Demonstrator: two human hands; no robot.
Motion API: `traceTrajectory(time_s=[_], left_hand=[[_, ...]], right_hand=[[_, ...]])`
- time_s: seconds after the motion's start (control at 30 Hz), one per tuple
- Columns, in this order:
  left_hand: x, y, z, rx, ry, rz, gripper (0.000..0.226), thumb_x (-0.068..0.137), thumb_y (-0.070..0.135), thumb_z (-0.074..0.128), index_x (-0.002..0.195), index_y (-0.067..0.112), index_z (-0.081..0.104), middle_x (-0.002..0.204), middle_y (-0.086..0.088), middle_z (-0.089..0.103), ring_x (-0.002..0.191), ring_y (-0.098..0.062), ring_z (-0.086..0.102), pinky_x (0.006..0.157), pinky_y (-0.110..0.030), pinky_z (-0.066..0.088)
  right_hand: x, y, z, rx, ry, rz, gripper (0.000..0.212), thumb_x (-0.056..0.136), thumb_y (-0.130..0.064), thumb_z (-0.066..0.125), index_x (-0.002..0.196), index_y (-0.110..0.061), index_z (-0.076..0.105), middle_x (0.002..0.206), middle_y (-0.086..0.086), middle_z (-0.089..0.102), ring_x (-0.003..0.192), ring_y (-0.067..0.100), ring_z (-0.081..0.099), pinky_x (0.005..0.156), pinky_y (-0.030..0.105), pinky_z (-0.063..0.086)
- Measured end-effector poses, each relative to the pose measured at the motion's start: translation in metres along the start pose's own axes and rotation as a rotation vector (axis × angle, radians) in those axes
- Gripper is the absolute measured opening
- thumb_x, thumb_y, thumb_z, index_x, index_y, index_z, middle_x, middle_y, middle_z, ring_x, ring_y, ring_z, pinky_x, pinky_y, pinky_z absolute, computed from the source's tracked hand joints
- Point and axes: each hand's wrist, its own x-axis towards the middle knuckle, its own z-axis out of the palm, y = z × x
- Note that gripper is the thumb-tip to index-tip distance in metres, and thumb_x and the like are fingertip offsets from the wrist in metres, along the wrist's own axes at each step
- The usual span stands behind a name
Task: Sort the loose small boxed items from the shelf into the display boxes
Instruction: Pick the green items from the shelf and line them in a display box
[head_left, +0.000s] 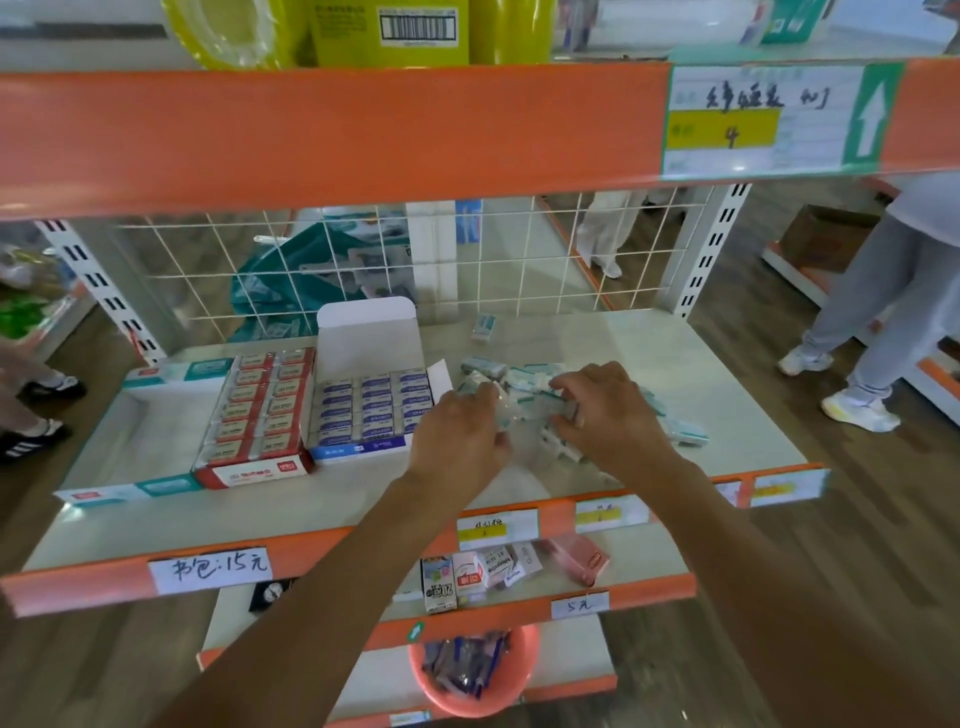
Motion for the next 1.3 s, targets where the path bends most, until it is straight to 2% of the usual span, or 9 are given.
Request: traceTrajectory(time_s=[0.27, 0.37, 0.47, 0.63, 0.77, 0.97, 1.07, 1.17, 1.3], left_hand=[[-0.010, -0.026, -0.019, 0.094, 0.201, 0.024, 0.034, 0.062, 0.023, 0.081, 0.090, 0.008, 0.067, 0.059, -0.007, 0.057, 0.047, -0.016, 0.048, 0.045, -0.018, 0.029], [-0.010, -0.037, -0.022, 0.092, 0.254, 0.014, 0.029, 0.063, 0.022, 0.078, 0.085, 0.008, 0.065, 0.059, -0.007, 0.059, 0.048, -0.021, 0.053, 0.044, -0.019, 0.032], [-0.012, -0.046, -0.029, 0.059, 0.257, -0.029, 0.025, 0.067, 0.020, 0.072, 0.089, 0.009, 0.066, 0.064, -0.007, 0.064, 0.054, -0.024, 0.061, 0.046, -0.025, 0.046], [-0.018, -0.059, -0.039, 0.076, 0.307, -0.035, 0.023, 0.066, 0.016, 0.071, 0.087, 0.010, 0.067, 0.059, -0.004, 0.065, 0.047, -0.020, 0.060, 0.045, -0.024, 0.048], [-0.019, -0.064, -0.044, 0.058, 0.293, -0.074, 0.022, 0.068, 0.016, 0.072, 0.089, 0.010, 0.066, 0.061, -0.005, 0.066, 0.048, -0.021, 0.060, 0.045, -0.025, 0.049], [-0.028, -0.076, -0.054, 0.061, 0.241, -0.129, 0.029, 0.084, 0.029, 0.063, 0.109, 0.014, 0.061, 0.088, -0.002, 0.071, 0.067, -0.017, 0.066, 0.057, -0.022, 0.049], [-0.031, -0.085, -0.064, 0.052, 0.226, -0.162, 0.033, 0.091, 0.032, 0.054, 0.120, 0.017, 0.053, 0.102, 0.000, 0.069, 0.077, -0.013, 0.063, 0.064, -0.018, 0.045], [-0.032, -0.096, -0.072, 0.031, 0.205, -0.195, 0.035, 0.093, 0.034, 0.053, 0.125, 0.020, 0.047, 0.113, 0.003, 0.065, 0.086, -0.012, 0.062, 0.072, -0.018, 0.043], [-0.032, -0.117, -0.086, -0.112, 0.137, -0.256, 0.036, 0.091, 0.029, 0.055, 0.124, 0.023, 0.042, 0.116, -0.001, 0.064, 0.085, -0.014, 0.058, 0.075, -0.024, 0.046]], right_hand=[[0.010, -0.031, 0.002, 0.232, 0.024, -0.075, 0.057, 0.086, -0.023, 0.066, 0.140, -0.019, 0.049, 0.103, 0.008, 0.050, 0.094, 0.022, 0.053, 0.079, 0.026, 0.039], [0.016, -0.045, 0.004, 0.298, 0.090, -0.141, 0.047, 0.084, -0.016, 0.069, 0.130, -0.019, 0.060, 0.091, 0.001, 0.043, 0.075, 0.016, 0.051, 0.069, 0.017, 0.032], [0.023, -0.059, 0.002, 0.471, 0.095, -0.152, 0.029, 0.085, -0.012, 0.067, 0.114, -0.015, 0.065, 0.079, 0.000, 0.050, 0.062, 0.015, 0.053, 0.062, 0.023, 0.042], [0.031, -0.073, 0.002, 0.720, 0.096, -0.001, 0.023, 0.082, -0.018, 0.073, 0.096, -0.021, 0.054, 0.077, -0.008, 0.060, 0.066, 0.000, 0.058, 0.063, 0.011, 0.043], [0.035, -0.078, 0.004, 0.787, 0.088, 0.052, 0.023, 0.079, -0.019, 0.077, 0.086, -0.015, 0.056, 0.076, -0.006, 0.060, 0.062, -0.003, 0.055, 0.059, 0.007, 0.041], [0.039, -0.089, 0.013, 0.748, 0.045, -0.015, 0.026, 0.074, -0.015, 0.081, 0.075, -0.014, 0.055, 0.085, -0.005, 0.066, 0.070, 0.010, 0.064, 0.064, 0.024, 0.052], [0.039, -0.099, 0.015, 0.707, 0.064, -0.087, 0.029, 0.074, -0.009, 0.080, 0.072, -0.015, 0.052, 0.091, -0.003, 0.064, 0.076, 0.010, 0.064, 0.065, 0.014, 0.051], [0.042, -0.113, 0.015, 0.659, 0.074, -0.134, 0.030, 0.075, -0.009, 0.079, 0.076, -0.019, 0.051, 0.092, -0.002, 0.064, 0.080, 0.011, 0.062, 0.069, 0.011, 0.050], [0.047, -0.136, 0.020, 0.624, 0.067, -0.164, 0.029, 0.076, -0.012, 0.079, 0.094, -0.021, 0.058, 0.089, -0.012, 0.061, 0.081, 0.007, 0.060, 0.072, 0.028, 0.055]])
